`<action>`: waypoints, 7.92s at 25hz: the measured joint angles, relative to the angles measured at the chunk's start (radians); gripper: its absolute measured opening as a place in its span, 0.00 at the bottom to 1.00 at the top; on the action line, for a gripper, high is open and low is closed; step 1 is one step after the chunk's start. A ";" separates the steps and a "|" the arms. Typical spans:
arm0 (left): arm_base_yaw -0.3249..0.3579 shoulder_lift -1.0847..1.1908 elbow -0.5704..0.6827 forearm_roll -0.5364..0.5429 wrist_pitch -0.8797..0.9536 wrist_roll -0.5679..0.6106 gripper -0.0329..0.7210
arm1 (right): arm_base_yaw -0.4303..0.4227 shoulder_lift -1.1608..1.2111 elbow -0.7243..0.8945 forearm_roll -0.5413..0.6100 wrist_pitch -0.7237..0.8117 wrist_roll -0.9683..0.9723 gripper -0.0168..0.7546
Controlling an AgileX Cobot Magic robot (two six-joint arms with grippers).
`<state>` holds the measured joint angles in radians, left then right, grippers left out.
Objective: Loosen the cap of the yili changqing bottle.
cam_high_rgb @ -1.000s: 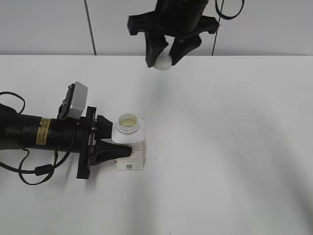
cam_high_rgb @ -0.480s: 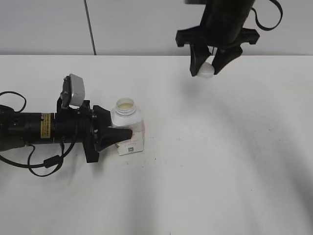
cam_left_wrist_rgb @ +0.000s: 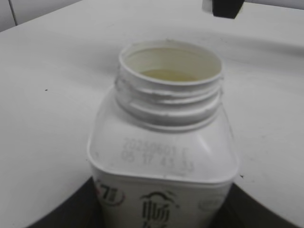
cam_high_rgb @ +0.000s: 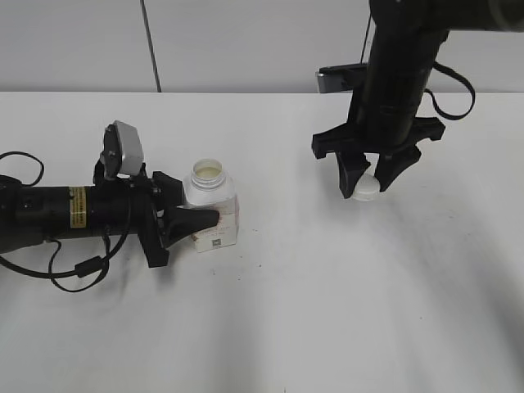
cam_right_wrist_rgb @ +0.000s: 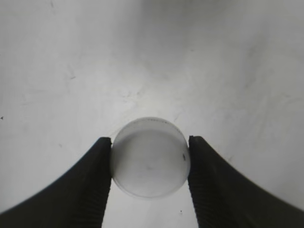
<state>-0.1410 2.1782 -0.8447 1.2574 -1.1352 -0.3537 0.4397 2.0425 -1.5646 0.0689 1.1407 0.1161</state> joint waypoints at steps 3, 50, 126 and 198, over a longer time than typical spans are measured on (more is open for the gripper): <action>0.000 0.000 0.000 0.000 0.001 0.000 0.47 | 0.000 0.017 0.046 0.001 -0.052 0.008 0.53; 0.295 -0.021 0.000 0.212 -0.067 0.003 0.82 | 0.000 -0.120 0.004 -0.040 -0.195 0.033 0.79; 0.218 -1.351 0.212 -1.377 2.117 0.482 0.75 | -0.309 -1.079 0.774 -0.016 -0.177 -0.183 0.79; 0.218 -2.186 0.320 -1.420 2.198 0.485 0.70 | -0.309 -2.050 1.052 -0.001 -0.049 -0.185 0.78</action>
<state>0.0770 -0.0078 -0.5246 -0.1622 1.0628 0.1311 0.1305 -0.0079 -0.5128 0.0683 1.0914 -0.0690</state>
